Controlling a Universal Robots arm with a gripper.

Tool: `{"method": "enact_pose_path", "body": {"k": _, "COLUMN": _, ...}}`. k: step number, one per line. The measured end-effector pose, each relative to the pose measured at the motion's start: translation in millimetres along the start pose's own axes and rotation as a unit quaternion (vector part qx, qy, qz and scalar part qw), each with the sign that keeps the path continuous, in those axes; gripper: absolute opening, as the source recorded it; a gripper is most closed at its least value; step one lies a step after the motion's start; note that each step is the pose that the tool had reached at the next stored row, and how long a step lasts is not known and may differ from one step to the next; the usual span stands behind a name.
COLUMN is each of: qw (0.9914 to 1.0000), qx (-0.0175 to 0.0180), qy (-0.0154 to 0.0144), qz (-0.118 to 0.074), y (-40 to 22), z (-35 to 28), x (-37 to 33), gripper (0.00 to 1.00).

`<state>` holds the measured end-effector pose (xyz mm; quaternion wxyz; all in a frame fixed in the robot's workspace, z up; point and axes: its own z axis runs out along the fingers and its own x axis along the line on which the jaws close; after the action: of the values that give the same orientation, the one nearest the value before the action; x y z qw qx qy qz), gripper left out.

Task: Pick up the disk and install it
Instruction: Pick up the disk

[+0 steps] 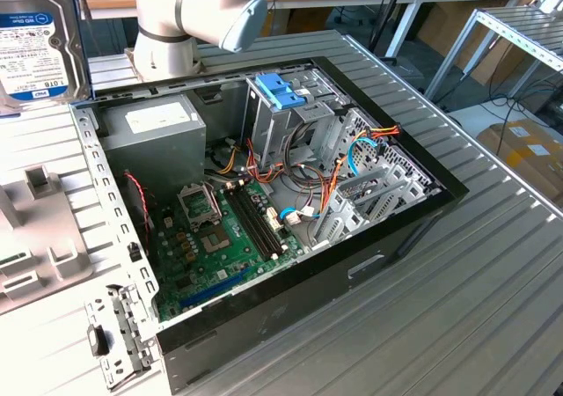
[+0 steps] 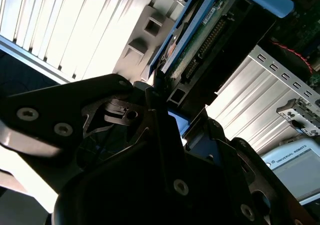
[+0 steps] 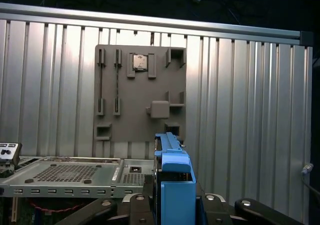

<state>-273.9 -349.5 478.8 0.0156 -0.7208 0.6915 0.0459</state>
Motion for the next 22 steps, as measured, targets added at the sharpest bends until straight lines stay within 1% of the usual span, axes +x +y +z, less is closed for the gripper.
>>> {"method": "enact_pose_path", "body": {"k": 6, "qw": 1.0, "qx": 0.0, "qy": 0.0, "qz": 0.0, "y": -4.6, "z": 0.2, "x": 0.2, "gripper": 0.37}}
{"method": "enact_pose_path", "body": {"k": 12, "qw": 1.0, "qx": 0.0, "qy": 0.0002, "qz": 0.0, "y": -10.9, "z": 0.5, "x": 0.5, "gripper": 0.37}}
{"method": "enact_pose_path", "body": {"k": 22, "qw": 1.0, "qx": 0.0, "qy": 0.0003, "qz": 0.0, "y": -17.0, "z": 0.8, "x": 0.8, "gripper": 0.37}}
